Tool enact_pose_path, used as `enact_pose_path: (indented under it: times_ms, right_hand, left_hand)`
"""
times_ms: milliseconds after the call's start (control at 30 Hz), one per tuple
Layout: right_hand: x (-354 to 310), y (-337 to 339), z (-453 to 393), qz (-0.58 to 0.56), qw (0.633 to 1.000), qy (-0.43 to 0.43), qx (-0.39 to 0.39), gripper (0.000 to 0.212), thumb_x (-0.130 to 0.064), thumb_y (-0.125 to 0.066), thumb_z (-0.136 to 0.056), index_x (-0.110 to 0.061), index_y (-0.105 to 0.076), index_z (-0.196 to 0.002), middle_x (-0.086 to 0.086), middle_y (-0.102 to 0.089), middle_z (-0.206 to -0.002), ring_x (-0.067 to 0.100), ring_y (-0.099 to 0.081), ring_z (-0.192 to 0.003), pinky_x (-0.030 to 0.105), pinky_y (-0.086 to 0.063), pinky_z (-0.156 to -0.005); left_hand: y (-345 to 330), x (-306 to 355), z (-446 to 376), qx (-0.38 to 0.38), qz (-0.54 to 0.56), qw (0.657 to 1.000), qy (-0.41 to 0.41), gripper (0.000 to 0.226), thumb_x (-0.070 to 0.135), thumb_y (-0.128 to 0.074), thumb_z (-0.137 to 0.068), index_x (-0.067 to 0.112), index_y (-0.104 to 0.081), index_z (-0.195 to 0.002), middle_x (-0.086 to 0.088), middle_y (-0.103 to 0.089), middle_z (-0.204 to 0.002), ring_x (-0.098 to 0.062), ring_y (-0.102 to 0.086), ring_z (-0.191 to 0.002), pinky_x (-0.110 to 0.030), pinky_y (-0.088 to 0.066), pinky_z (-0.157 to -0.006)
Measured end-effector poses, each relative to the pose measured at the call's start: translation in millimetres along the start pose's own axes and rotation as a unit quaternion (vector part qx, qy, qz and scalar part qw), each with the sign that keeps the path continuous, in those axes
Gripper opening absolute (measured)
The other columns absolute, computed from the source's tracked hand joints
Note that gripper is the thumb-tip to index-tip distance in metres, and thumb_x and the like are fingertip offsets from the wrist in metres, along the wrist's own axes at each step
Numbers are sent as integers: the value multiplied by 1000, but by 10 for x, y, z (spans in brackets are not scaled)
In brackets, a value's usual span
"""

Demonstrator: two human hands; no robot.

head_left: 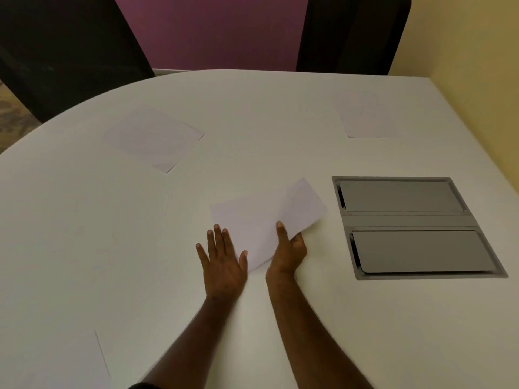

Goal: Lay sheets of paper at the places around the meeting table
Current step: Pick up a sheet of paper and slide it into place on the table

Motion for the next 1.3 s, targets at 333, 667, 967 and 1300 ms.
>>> enact_pose_path:
  times_ms: [333, 667, 967, 1300]
  right_hand:
    - [-683, 780, -250, 236, 964, 79, -97, 31, -7, -79, -82, -6, -70, -112, -5, -75, -97, 5, -72, -82, 16, -56, -73]
    - [-1964, 2275, 213, 319, 925, 63, -196, 35, -8, -84, -75, -16, -72, -107, 8, -77, -105, 23, -76, -88, 36, -62, -76]
    - [-2485, 3868, 193, 497, 862, 82, -49, 25, -28, -82, -76, -12, -69, -90, 2, -69, -89, 25, -66, -80, 27, -47, -61]
    - [-2052, 5176, -78, 563, 822, 41, 73, 49, -34, -76, -83, -11, -64, -124, 6, -63, -131, 27, -58, -120, 34, -44, -97]
  left_hand:
    - [403, 105, 168, 56, 320, 946, -5, 72, 45, -47, -101, 14, -17, -159, -5, -15, -167, -23, -12, -155, -47, -9, -127]
    - [1225, 1042, 751, -185, 572, 799, 19, 30, 31, -75, -87, 11, -73, -110, -9, -76, -94, -24, -72, -87, -46, -61, -89]
    - [786, 2180, 1926, -294, 502, 813, -30, 27, 19, -78, -85, -2, -67, -71, -17, -71, -72, -26, -72, -55, -32, -61, -53]
    - [28, 2959, 2855, -330, 424, 843, -18, 30, 19, -79, -84, -2, -68, -66, -15, -72, -61, -29, -74, -57, -38, -63, -59]
Point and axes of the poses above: each hand's wrist, its own z-axis away from the middle knuckle, its own y-axis out of the back of the hand, x = y × z, the point moved 1 cm from there along -z, towards the middle knuckle
